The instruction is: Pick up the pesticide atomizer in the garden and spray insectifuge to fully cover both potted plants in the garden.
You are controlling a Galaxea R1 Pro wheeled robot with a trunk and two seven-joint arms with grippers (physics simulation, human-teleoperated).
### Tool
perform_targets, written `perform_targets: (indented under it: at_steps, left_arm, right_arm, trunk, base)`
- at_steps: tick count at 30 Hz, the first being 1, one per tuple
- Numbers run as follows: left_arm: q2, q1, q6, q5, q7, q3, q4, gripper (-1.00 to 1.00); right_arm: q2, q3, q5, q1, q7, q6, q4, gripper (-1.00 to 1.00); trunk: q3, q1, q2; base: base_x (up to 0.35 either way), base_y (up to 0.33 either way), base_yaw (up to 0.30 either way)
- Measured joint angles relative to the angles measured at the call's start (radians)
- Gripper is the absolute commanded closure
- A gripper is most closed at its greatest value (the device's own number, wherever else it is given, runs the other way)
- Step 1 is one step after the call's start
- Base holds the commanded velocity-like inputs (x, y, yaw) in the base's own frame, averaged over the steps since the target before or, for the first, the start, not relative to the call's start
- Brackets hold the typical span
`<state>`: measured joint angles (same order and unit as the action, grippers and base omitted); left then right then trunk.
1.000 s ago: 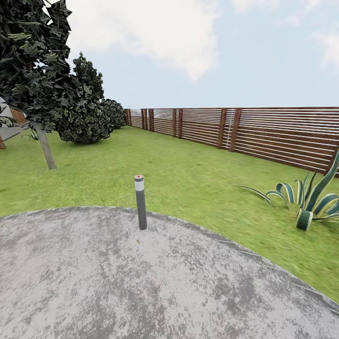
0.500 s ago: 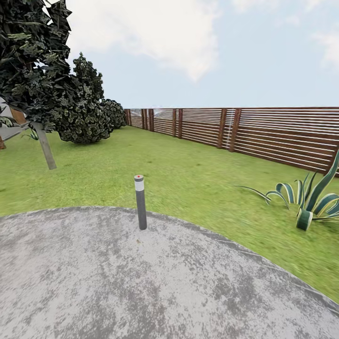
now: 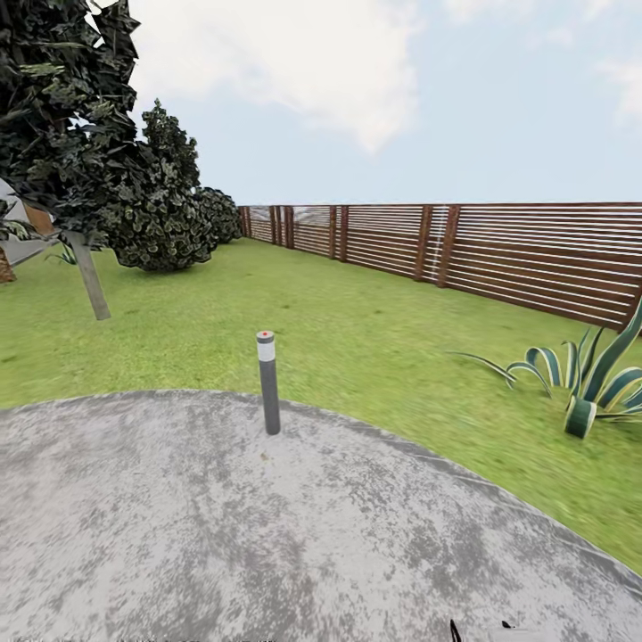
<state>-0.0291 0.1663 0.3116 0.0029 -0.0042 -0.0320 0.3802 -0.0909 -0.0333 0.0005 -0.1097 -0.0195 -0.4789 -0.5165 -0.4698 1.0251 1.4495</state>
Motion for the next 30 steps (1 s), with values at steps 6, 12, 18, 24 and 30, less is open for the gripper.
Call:
perform_targets:
  at_steps: [6,12,18,24,30]
  left_arm:
    - [-0.004,0.000,0.029,0.000,-0.001,-0.006,-0.026,-1.00]
    - [-0.003,0.000,0.033,0.001,-0.003,-0.006,-0.028,-1.00]
    - [-0.003,0.000,0.032,-0.001,-0.002,-0.006,-0.028,-1.00]
    - [-0.003,0.000,0.032,-0.001,-0.001,-0.006,-0.028,-1.00]
    - [-0.003,0.000,0.032,-0.001,-0.001,-0.006,-0.028,-1.00]
  right_arm:
    - [0.004,-0.002,0.000,0.000,0.000,0.000,0.035,-1.00]
    - [0.005,-0.001,-0.001,0.000,0.000,0.000,0.057,-1.00]
    - [0.005,-0.001,-0.001,0.000,0.000,0.000,0.059,-1.00]
    - [0.005,-0.001,-0.001,0.000,0.000,0.000,0.061,-1.00]
    - [0.005,-0.002,-0.001,0.000,0.000,0.000,0.063,-1.00]
  trunk:
    - [-0.003,0.000,0.000]
    - [-0.007,0.000,0.000]
    - [-0.010,0.000,0.000]
    - [-0.014,0.000,0.000]
    - [-0.018,0.000,0.000]
  base:
    - [0.000,0.000,0.243]
    - [0.000,0.000,0.260]
    - [0.000,0.000,0.261]
    - [0.000,0.000,0.262]
    - [0.000,0.000,0.262]
